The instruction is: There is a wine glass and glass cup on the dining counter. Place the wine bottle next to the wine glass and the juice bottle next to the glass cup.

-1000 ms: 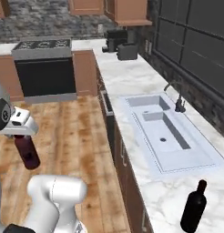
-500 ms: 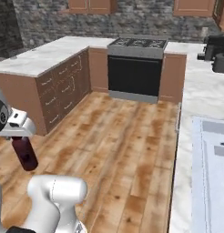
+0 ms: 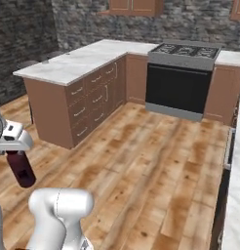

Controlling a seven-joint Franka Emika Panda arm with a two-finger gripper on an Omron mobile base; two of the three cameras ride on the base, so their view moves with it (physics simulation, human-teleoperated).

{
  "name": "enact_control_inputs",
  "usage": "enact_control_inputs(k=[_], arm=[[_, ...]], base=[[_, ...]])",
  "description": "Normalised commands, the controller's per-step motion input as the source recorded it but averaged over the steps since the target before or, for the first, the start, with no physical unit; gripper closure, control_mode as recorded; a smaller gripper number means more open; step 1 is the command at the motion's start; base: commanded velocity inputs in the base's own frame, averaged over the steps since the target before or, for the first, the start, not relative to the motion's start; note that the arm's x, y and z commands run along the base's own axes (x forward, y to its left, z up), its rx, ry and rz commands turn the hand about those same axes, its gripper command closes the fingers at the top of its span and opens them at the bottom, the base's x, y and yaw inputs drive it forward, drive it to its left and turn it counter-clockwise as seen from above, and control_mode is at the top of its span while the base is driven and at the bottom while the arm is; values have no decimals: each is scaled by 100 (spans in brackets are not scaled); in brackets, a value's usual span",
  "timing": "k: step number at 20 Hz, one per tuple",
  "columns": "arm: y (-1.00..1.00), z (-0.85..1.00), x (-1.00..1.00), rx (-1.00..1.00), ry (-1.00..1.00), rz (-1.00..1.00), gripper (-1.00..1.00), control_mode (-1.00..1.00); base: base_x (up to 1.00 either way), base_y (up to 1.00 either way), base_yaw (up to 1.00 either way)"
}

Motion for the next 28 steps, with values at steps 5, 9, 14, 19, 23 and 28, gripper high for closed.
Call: enact_control_inputs(k=[5, 9, 14, 19, 23, 28], arm=[[0, 0, 0, 0, 0, 0, 100, 100], [0, 0, 0, 0, 0, 0, 100, 100], [0, 0, 0, 0, 0, 0, 100, 100], [0, 0, 0, 0, 0, 0, 100, 100], [0, 0, 0, 0, 0, 0, 100, 100], [0, 0, 0, 0, 0, 0, 100, 100]], base=[[85, 54, 0], [86, 54, 0], [85, 55, 0], [85, 55, 0], [84, 56, 0], [80, 62, 0]])
